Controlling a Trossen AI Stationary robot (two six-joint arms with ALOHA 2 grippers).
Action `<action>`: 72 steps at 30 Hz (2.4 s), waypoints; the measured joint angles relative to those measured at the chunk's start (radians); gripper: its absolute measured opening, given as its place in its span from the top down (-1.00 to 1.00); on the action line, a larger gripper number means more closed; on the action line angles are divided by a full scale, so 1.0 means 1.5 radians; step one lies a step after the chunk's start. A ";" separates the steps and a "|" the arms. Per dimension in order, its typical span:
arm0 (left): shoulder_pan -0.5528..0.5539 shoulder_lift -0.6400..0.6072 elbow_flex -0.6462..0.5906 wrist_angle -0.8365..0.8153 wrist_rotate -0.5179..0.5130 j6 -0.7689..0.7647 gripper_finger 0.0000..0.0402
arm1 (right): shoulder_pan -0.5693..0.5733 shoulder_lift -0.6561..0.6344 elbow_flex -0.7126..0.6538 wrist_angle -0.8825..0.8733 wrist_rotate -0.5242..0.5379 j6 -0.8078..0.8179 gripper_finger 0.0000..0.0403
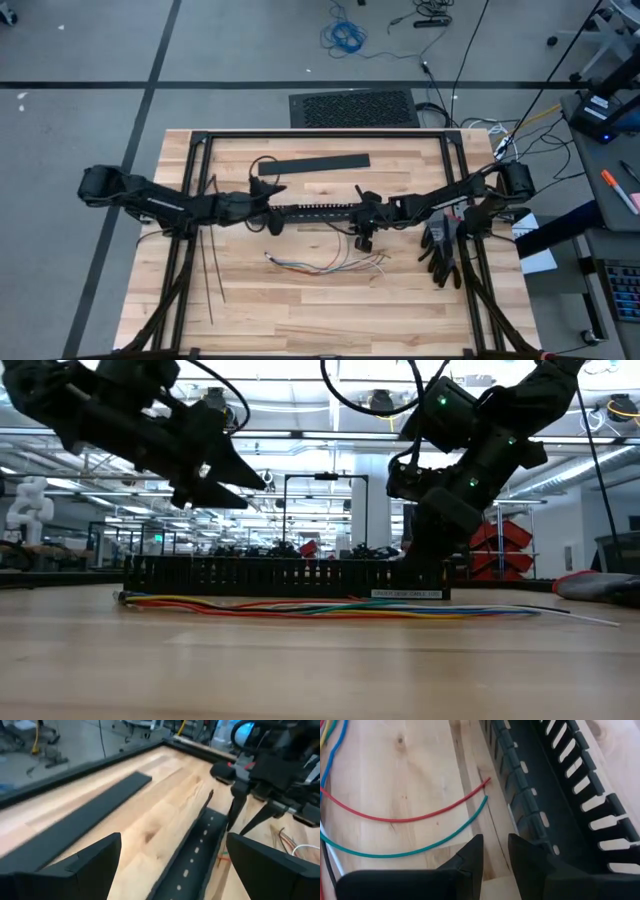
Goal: Ziptie cables
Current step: Wrap the cable wires with the black zip tie
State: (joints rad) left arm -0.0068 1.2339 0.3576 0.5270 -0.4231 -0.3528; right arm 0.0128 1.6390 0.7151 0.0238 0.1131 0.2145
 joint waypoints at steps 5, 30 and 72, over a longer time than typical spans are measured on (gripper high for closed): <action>0.000 0.024 0.010 -0.040 0.002 -0.032 -0.78 | 0.000 0.000 0.000 0.000 0.000 -0.011 0.58; -0.005 0.085 0.010 -0.093 0.195 -0.020 -0.07 | 0.000 0.014 0.000 0.001 -0.005 0.015 0.58; -0.112 0.041 0.244 -0.170 0.119 0.141 0.38 | 0.008 0.005 0.005 0.052 0.030 -0.087 0.58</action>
State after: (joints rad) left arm -0.1745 1.2958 0.7240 0.2720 -0.2439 -0.1414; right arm 0.0254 1.6466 0.7230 0.1025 0.1581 0.0847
